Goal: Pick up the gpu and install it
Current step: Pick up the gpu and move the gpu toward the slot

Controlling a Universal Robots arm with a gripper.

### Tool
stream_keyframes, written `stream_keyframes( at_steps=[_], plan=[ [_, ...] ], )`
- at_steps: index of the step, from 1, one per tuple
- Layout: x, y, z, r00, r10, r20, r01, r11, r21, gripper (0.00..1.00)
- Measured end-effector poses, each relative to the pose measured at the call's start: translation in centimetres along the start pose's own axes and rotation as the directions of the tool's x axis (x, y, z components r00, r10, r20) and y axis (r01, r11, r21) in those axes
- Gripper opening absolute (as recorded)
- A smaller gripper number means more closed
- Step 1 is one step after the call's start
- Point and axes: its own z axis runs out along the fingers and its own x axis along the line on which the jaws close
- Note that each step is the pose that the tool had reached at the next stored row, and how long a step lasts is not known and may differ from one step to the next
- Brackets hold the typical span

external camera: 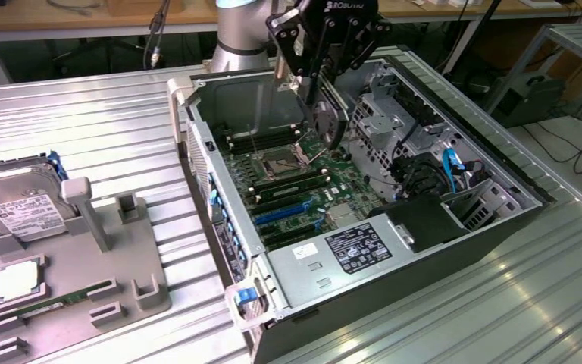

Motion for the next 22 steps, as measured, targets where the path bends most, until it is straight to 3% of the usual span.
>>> stream_keyframes(
  at_steps=[17,22],
  plan=[
    [-4.1,0.13,0.1,1.0,0.0,-0.0002,0.0,1.0,-0.0006,0.28],
    [-4.5,0.14,0.1,1.0,0.0,-0.0002,0.0,1.0,-0.0005,0.28]
  ],
)
